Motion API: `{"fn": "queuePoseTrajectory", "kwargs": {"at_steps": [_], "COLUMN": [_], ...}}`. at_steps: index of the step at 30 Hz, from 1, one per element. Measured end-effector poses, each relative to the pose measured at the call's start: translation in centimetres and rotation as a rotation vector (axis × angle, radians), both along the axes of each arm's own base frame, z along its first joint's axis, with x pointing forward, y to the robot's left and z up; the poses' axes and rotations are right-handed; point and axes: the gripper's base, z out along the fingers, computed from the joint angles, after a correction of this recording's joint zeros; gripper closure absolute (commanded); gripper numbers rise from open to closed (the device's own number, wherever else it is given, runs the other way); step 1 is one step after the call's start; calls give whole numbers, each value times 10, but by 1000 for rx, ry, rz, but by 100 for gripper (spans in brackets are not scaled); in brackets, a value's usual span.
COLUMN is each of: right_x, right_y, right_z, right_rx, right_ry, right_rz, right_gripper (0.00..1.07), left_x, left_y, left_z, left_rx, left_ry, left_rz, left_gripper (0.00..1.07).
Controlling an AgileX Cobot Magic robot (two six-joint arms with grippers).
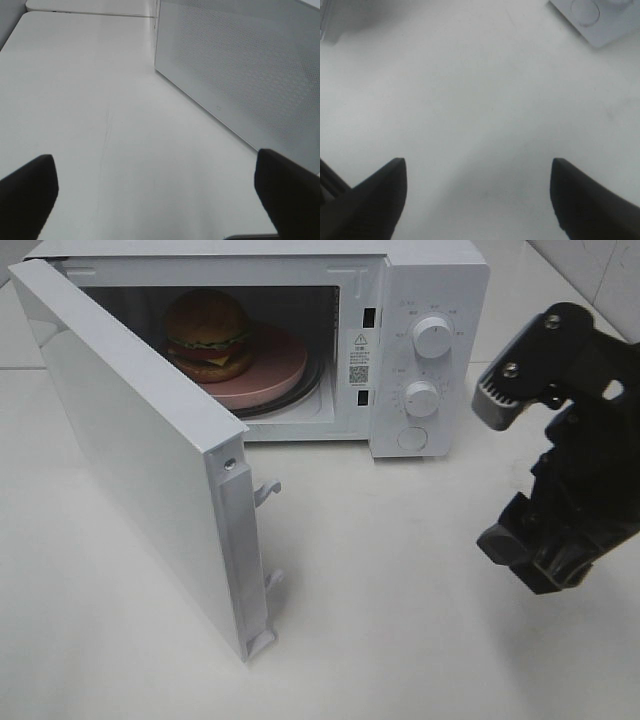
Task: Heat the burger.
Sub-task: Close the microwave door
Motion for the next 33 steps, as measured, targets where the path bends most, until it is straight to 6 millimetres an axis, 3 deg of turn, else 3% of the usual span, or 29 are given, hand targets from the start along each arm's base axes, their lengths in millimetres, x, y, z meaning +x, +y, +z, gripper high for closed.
{"fn": "queuePoseTrajectory", "kwargs": {"at_steps": [7, 19, 33], "right_x": [-35, -86, -115], "right_y": [-27, -60, -83], "right_z": [16, 39, 48], "right_rx": [-13, 59, 152], "right_ry": [128, 155, 76], "right_rz": [-186, -269, -337], "right_gripper": [31, 31, 31], "left_x": [0, 0, 0], "left_y": [0, 0, 0], "left_z": [0, 0, 0], "left_rx": [0, 0, 0], "left_ry": [0, 0, 0], "left_rz": [0, 0, 0], "left_gripper": [6, 6, 6]}}
